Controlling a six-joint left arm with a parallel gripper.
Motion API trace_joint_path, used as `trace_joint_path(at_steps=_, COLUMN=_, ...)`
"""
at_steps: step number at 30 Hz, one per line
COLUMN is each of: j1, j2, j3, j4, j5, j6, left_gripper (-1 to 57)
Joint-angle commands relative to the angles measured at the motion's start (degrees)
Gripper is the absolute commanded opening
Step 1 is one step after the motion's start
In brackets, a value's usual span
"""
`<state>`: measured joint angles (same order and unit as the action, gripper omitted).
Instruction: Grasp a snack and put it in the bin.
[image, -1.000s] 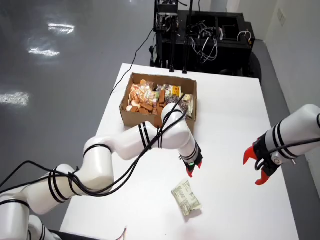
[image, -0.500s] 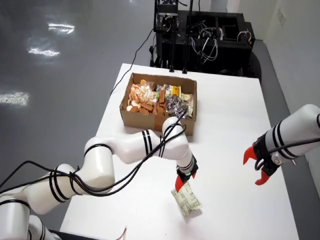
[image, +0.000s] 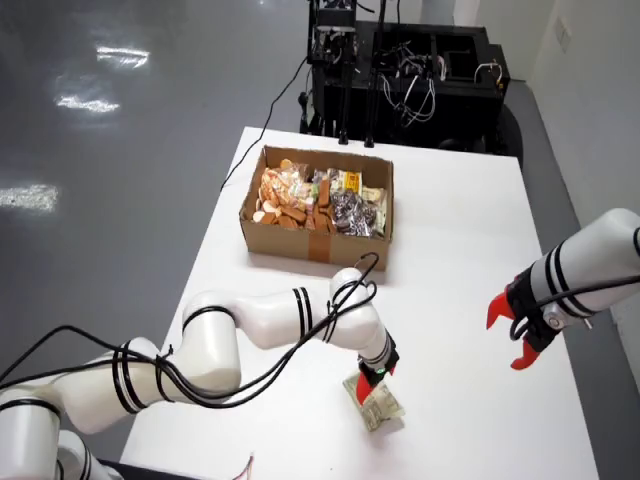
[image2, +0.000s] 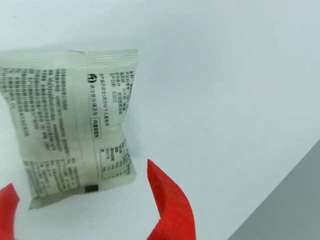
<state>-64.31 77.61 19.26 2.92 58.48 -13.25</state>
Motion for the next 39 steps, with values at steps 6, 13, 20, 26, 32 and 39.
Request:
trace_joint_path(at_steps=6, j1=0.1, j2=2.9, j3=-0.4, j4=0.2, j5=-2.9, j6=-0.7, left_gripper=51.1)
trace_joint_path(at_steps=13, j1=0.7, j2=3.3, j3=1.3, j4=0.3, j5=-4.5, j6=-1.1, left_gripper=50.3)
trace_joint_path(at_steps=20, j1=1.2, j2=3.5, j3=3.3, j4=0.4, j5=-5.6, j6=-1.4, left_gripper=44.4)
trace_joint_path(at_steps=26, j1=1.6, j2=3.5, j3=3.8, j4=0.5, j5=-5.6, j6=-1.6, left_gripper=33.6)
trace_joint_path(at_steps=32, j1=1.6, j2=4.2, j3=2.6, j4=1.5, j5=-3.7, j6=-1.9, left_gripper=22.8)
trace_joint_path(at_steps=39, j1=1.5, j2=5.2, j3=-0.7, j4=2.8, j5=-1.0, j6=-2.6, left_gripper=11.0)
